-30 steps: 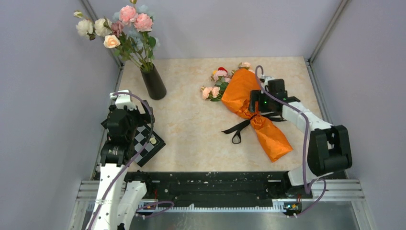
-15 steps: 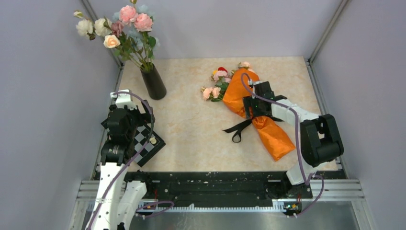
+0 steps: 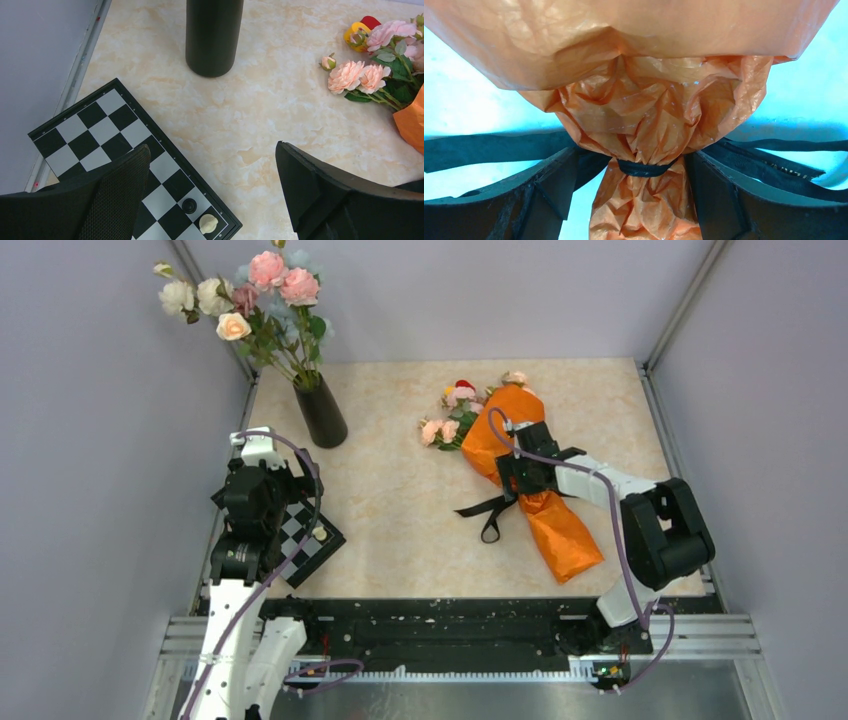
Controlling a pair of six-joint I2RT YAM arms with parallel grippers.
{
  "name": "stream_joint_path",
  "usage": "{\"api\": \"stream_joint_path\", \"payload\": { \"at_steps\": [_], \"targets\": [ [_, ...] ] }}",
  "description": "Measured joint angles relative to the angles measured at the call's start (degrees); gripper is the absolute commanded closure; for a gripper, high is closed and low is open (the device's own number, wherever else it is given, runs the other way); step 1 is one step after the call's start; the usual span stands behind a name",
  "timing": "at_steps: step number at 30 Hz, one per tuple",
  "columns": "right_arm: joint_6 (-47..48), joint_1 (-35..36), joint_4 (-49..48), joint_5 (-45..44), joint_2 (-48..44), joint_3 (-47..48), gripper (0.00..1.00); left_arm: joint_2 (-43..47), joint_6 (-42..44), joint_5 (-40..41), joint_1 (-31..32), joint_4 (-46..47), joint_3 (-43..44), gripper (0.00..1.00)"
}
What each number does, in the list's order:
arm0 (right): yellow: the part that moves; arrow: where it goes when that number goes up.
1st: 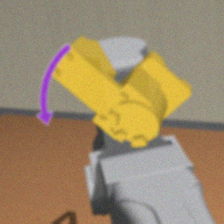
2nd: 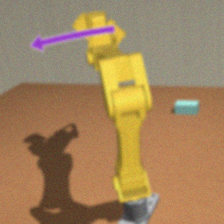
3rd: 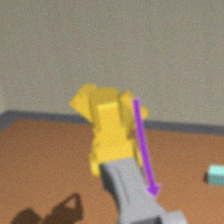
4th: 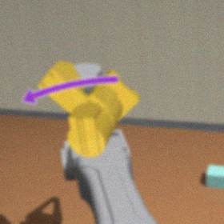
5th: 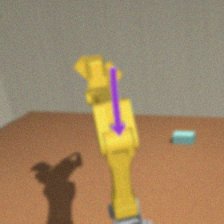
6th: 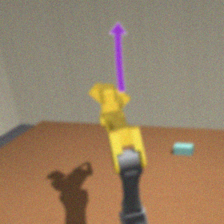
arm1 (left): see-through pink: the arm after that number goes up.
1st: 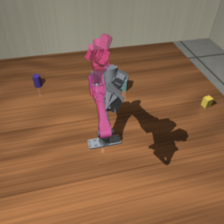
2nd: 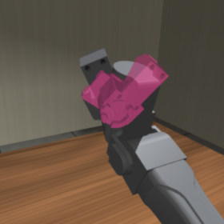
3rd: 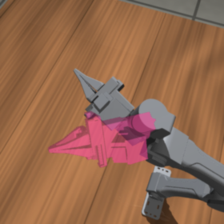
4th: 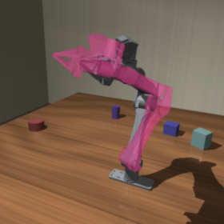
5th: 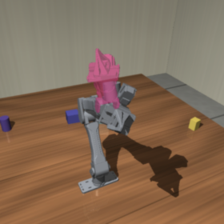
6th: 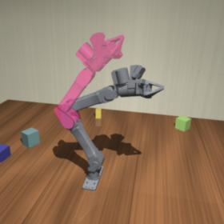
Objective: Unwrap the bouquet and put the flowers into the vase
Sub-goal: Pick up the fake flower at the center of the board.
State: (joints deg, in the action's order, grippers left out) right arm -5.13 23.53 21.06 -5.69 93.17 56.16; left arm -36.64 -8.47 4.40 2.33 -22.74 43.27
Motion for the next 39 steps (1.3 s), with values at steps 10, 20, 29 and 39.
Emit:
{"api": "stream_joint_path", "payload": {
  "at_steps": [10,20,29,39],
  "targets": [
    [-1.8,0.1,-0.3,-3.2,0.0,-1.0,0.39,0.0,0.0,0.6,0.0,0.0,0.0,0.01],
    [-2.0,0.1,-2.1,-3.3,2.6,-1.7,0.5,0.0,0.0,1.0,0.0,0.0,0.0,0.01],
    [-2.7,0.1,-3.0,-2.6,-1.7,-4.1,0.76,-1.0,0.5,-3.2,0.0,0.0,0.0,0.01],
    [-5.5,0.1,-6.9,-0.1,-8.6,-7.8,1.0,-1.9,0.7,-6.8,0.0,0.0,0.0,0.01]
  ]
}}
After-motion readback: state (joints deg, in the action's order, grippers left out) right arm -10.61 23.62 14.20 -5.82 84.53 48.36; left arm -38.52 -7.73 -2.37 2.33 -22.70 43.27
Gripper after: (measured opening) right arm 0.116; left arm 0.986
